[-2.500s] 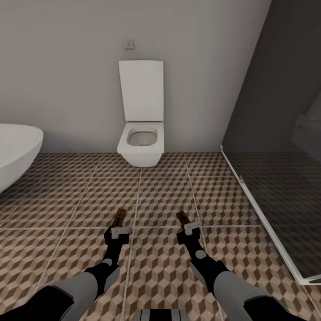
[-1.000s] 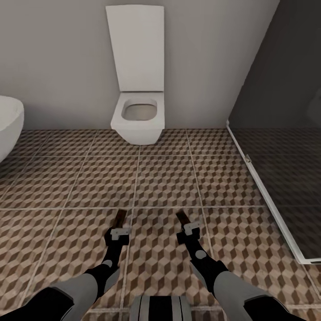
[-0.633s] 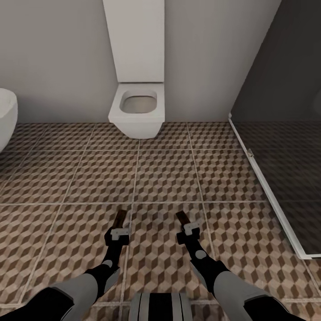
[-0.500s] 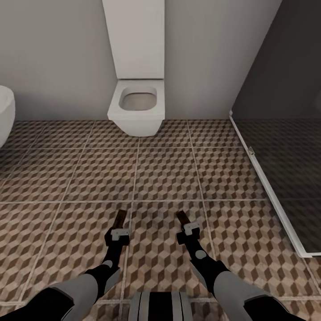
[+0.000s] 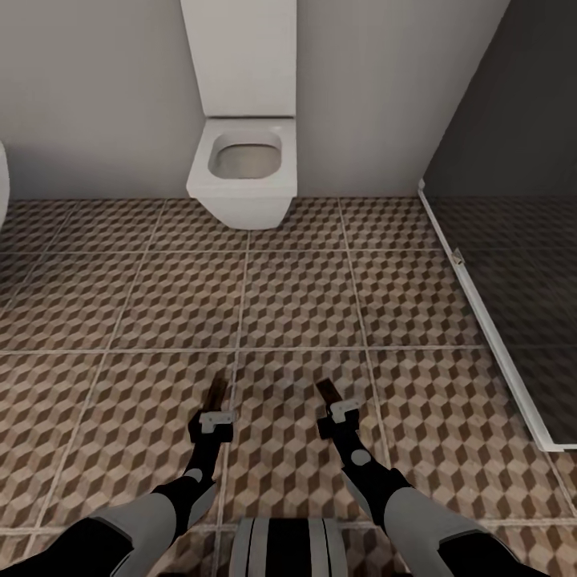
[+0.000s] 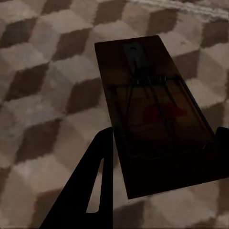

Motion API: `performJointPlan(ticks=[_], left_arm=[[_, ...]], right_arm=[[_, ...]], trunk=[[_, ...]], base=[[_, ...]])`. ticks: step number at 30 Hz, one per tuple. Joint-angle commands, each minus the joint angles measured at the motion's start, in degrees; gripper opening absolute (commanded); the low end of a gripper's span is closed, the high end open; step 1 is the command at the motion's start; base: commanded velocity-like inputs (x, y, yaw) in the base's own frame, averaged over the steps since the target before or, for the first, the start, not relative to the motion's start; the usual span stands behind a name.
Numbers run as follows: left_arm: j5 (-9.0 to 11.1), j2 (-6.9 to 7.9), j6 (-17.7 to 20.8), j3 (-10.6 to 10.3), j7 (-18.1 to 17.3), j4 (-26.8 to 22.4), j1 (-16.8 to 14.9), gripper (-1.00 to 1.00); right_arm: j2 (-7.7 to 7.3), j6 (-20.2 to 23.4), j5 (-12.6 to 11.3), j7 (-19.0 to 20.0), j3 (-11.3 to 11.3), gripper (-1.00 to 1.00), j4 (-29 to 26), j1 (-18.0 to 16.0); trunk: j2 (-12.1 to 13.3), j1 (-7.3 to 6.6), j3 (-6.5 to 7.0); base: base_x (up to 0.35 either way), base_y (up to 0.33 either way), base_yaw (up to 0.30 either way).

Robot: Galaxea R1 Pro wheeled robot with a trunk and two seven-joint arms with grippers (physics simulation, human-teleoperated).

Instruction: Take the four mousetraps from the cabinet in the bathroom and place them on the bathroom floor. Make sure all four end up on the same floor surface, and ensure that at least two of them are either under or directly next to the same bathroom sink.

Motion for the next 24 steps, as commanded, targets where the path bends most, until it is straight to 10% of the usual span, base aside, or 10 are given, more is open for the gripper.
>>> performJointPlan(ticks=[1,24], left_arm=[[0.1,-0.02,-0.1,-0.5,0.5,0.0,0.0,-1.0],[0.1,-0.1,-0.1,-0.5,0.5,0.0,0.0,-1.0]], right_arm=[[0.0,0.0,0.5,-0.7,0.3,-1.0,0.1,0.0],[0.02,-0.2,0.5,-0.7,0.2,-1.0,0.0,0.0]], trunk=[[0.0,0.01,-0.26],[-0.2,0.35,-3.14]], base=[[0.0,0.0,0.0],[0.0,0.0,0.0]])
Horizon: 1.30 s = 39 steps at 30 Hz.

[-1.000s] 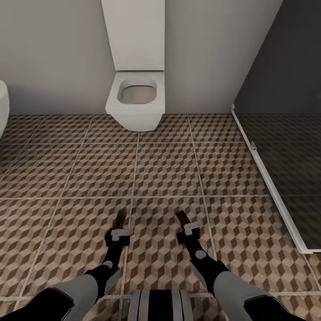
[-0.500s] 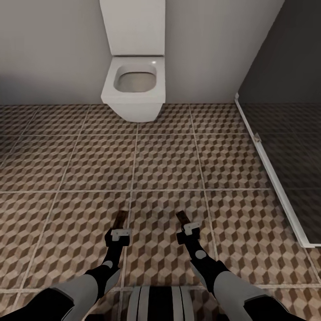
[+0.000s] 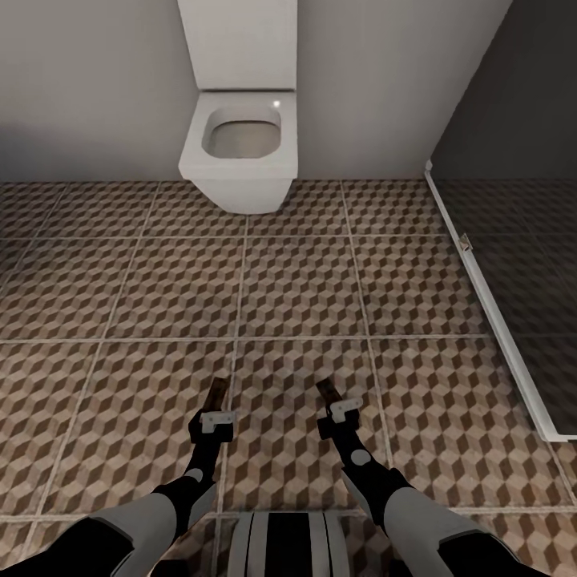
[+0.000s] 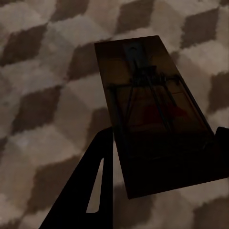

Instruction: Take the four mousetraps from the cabinet in the bathroom and place them on the bathroom floor. Make sure all four end up on the same floor surface, and ensure that at least two of them are either under or directly next to the same bathroom sink.

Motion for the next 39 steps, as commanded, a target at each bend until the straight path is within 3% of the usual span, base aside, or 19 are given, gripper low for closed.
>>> performJointPlan(ticks=[1,6,9,11,13,14,15,17,20,23,28,30,32,35,37,39], left_arm=[[0.1,0.0,0.0,-0.5,0.5,0.0,0.0,-1.0],[0.1,-0.09,0.3,-0.3,0.8,-0.6,0.0,-1.0],[0.1,-0.26,1.8,-0.1,1.0,-4.5,0.0,-1.0],[0.1,-0.23,6.4,-0.1,1.0,-9.2,0.0,-1.0],[0.1,0.29,17.5,0.0,1.0,-18.0,0.0,-1.0],[0.1,0.56,20.8,0.0,1.0,-20.4,0.0,-1.0],[0.1,1.13,27.3,0.0,1.0,-25.1,0.0,-1.0],[0.1,1.72,35.7,0.1,1.0,-31.5,0.0,-1.0],[0.1,2.13,44.1,0.3,1.0,-38.5,-0.2,-1.0],[0.1,2.16,47.7,0.5,1.1,-42.0,-0.6,-1.0],[0.1,2.1,60.8,1.2,3.2,-46.7,-3.7,-1.0],[0.1,2.13,61.9,1.3,3.7,-46.0,-4.2,-1.0],[0.1,2.25,60.5,1.2,3.9,-44.2,-4.5,-1.0],[0.0,2.56,51.9,0.9,4.1,-39.9,-4.7,-1.0],[0.0,3.18,42.7,0.7,4.1,-35.8,-4.7,-1.0],[0.0,3.4,36.6,0.5,4.1,-32.0,-4.8,-1.0]], right_arm=[[0.02,-0.1,0.5,-0.7,0.3,-1.0,0.0,0.0],[0.17,0.2,0.5,-0.8,0.1,-1.0,-0.4,0.0],[0.26,1.1,0.6,-1.2,0.0,-1.0,-2.9,0.0],[0.32,3.1,0.6,-1.6,0.0,-1.0,-6.2,0.0],[0.38,8.4,0.7,-2.0,0.0,-1.0,-11.0,0.0],[0.39,9.9,0.7,-2.0,0.0,-1.0,-12.2,0.0],[0.4,12.7,0.7,-2.1,0.0,-1.0,-14.5,0.0],[0.41,15.8,0.7,-2.2,0.0,-1.0,-17.5,-0.1],[0.42,18.2,0.8,-2.2,0.0,-1.0,-20.3,-0.2],[0.48,19.5,0.8,-2.2,0.0,-1.0,-21.1,-0.6],[0.65,24.7,0.6,-2.2,0.0,-1.0,-21.1,-4.1],[0.67,25.2,0.6,-2.2,0.1,-1.0,-20.3,-4.8],[0.64,25.1,0.5,-2.0,0.1,-1.0,-19.1,-5.2],[0.59,22.2,0.4,-1.8,0.1,-1.0,-15.2,-5.5],[0.6,17.5,0.4,-1.7,0.1,-1.0,-11.2,-5.6],[0.6,14.7,0.3,-1.7,0.1,-1.0,-9.1,-5.6]], trunk=[[0.0,-0.01,-0.03],[0.0,-0.01,-0.03],[0.0,-0.01,-0.03],[0.0,-0.01,-0.03],[0.0,-0.01,-0.03],[0.0,-0.01,-0.03],[0.0,-0.01,-0.03],[0.0,-0.01,-0.03],[0.0,-0.01,-0.03],[0.0,-0.01,-0.03],[0.0,-0.01,-0.03],[0.0,-0.01,-0.03],[0.0,-0.01,-0.03],[0.0,-0.01,-0.03],[0.0,-0.01,-0.03],[0.0,-0.01,-0.03]], base=[[0.0,0.0,0.0],[0.0,0.0,0.0],[0.0,0.0,0.0],[0.0,0.0,0.0],[0.0,0.0,0.0],[0.0,0.0,0.0],[0.0,0.0,0.0],[0.0,0.0,0.0],[0.0,0.0,0.0],[0.0,0.0,0.0],[0.0,0.0,0.0],[0.0,0.0,0.0],[0.0,0.0,0.0],[0.0,0.0,0.0],[0.0,0.0,0.0],[0.0,0.0,0.0]])
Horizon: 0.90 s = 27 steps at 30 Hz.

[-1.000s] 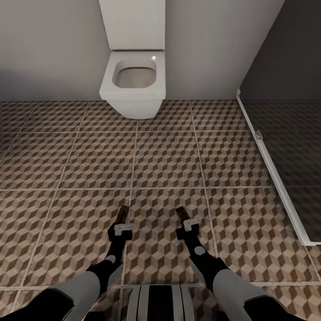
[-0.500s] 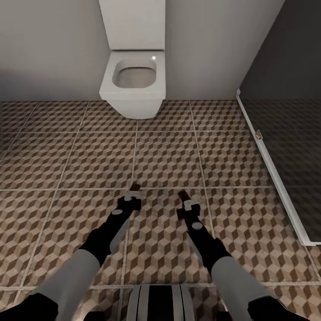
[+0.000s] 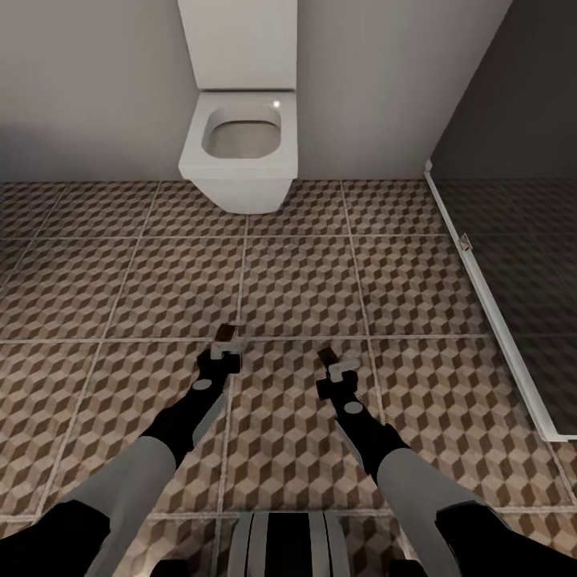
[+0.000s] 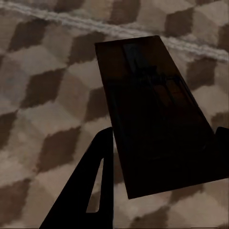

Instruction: Take the four mousetraps from the cabinet in the bathroom and place them on the bathroom floor. Make sure all four end up on the same floor surface, and ensure that at least two of them are either under or directly next to the same bathroom sink.

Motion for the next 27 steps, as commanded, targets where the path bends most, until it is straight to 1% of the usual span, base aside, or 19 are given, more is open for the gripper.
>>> performJointPlan(ticks=[1,2,3,4,5,6,8,12,22,27], left_arm=[[0.4,0.05,-3.5,-0.5,0.6,2.8,-0.1,-1.0],[0.4,0.02,-5.0,-0.6,0.6,4.1,-0.1,-1.0],[0.4,-0.14,-8.6,-0.6,0.6,7.8,-0.1,-1.0],[0.4,-0.21,-10.5,-0.6,0.6,9.9,-0.1,-1.0],[0.4,-0.24,-11.3,-0.6,0.6,10.8,-0.1,-1.0],[0.4,-0.31,-13.6,-0.6,0.7,12.8,-0.1,-1.0],[0.4,-0.33,-15.7,-0.6,0.7,14.2,-0.1,-1.0],[0.4,-0.37,-18.8,-0.6,0.6,15.6,-0.1,-1.0],[0.3,-0.37,-19.8,-0.8,0.6,16.0,0.0,-1.0],[0.3,-0.38,-19.8,-1.9,0.6,16.1,0.0,-1.0]], right_arm=[[-0.01,-1.2,0.3,-0.6,0.3,-1.0,1.0,-0.1],[0.0,-1.6,0.3,-0.6,0.3,-1.0,1.3,-0.1],[0.04,-2.5,0.3,-0.5,0.4,-1.0,1.9,-0.1],[0.05,-2.8,0.3,-0.5,0.4,-1.0,2.1,-0.1],[0.06,-3.0,0.3,-0.5,0.4,-1.0,2.2,-0.1],[0.07,-3.2,0.3,-0.5,0.4,-1.0,2.3,-0.1],[0.04,-3.4,0.3,-0.5,0.5,-1.0,2.4,-0.1],[-0.14,-3.5,0.4,-0.4,0.6,-1.0,2.5,-0.1],[-0.27,-4.2,0.4,-0.4,0.6,-1.0,2.5,-0.1],[-0.28,-4.3,0.4,-0.4,0.6,-1.0,2.5,-0.1]], trunk=[[0.0,-0.01,-0.02],[0.0,-0.01,-0.02],[0.0,-0.01,-0.02],[0.0,-0.01,-0.02],[0.0,-0.01,-0.02],[0.0,-0.01,-0.02],[0.0,-0.01,-0.02],[0.0,-0.01,-0.02],[0.0,-0.01,-0.02],[-0.1,0.12,-1.13]], base=[[0.0,0.0,0.0],[0.0,0.0,0.0],[0.0,0.0,0.0],[0.0,0.0,0.0],[0.0,0.0,0.0],[0.0,0.0,0.0],[0.0,0.0,0.0],[0.0,0.0,0.0],[0.0,0.0,0.0],[0.0,0.0,0.0]])
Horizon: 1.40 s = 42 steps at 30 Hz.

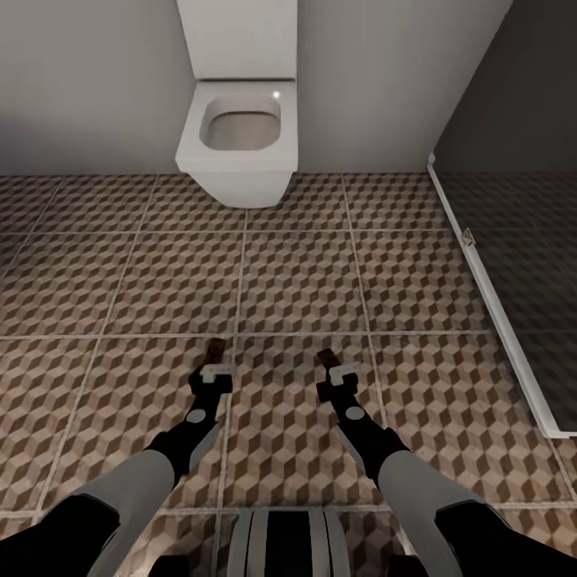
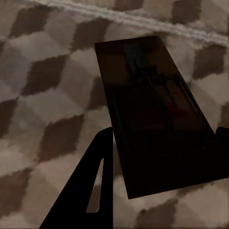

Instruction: Take the four mousetraps from the cabinet in the bathroom and place them on the bathroom floor. Make sure all four end up on the same floor surface, and ensure that at least two of them are either under or directly next to the same bathroom sink.

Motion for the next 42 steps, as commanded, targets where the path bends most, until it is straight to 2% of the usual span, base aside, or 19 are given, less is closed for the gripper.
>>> performJointPlan(ticks=[1,19,33,42], left_arm=[[0.3,0.02,-0.1,-0.9,0.5,0.1,0.0,-1.0],[0.3,0.02,-0.2,-2.4,0.5,0.7,0.0,-1.0],[0.3,-0.25,-0.1,-2.4,0.4,0.9,0.3,-1.0],[0.3,-0.43,-0.1,-2.4,0.4,0.9,0.3,-1.0]], right_arm=[[-0.01,0.0,0.4,-0.6,0.3,-1.0,0.1,0.0],[0.03,-0.8,0.5,-0.6,0.3,-1.0,0.1,0.0],[-0.01,-1.1,0.5,-0.6,0.4,-1.0,0.1,0.0],[-0.01,-1.1,0.5,-0.6,0.4,-1.0,0.1,0.0]], trunk=[[0.0,0.01,-0.26],[-0.3,0.48,-4.24],[-0.3,0.48,-4.24],[-0.3,0.48,-4.24]], base=[[0.0,0.0,0.0],[0.0,0.0,0.0],[0.012,0.005,0.0],[0.258,0.099,0.0]])
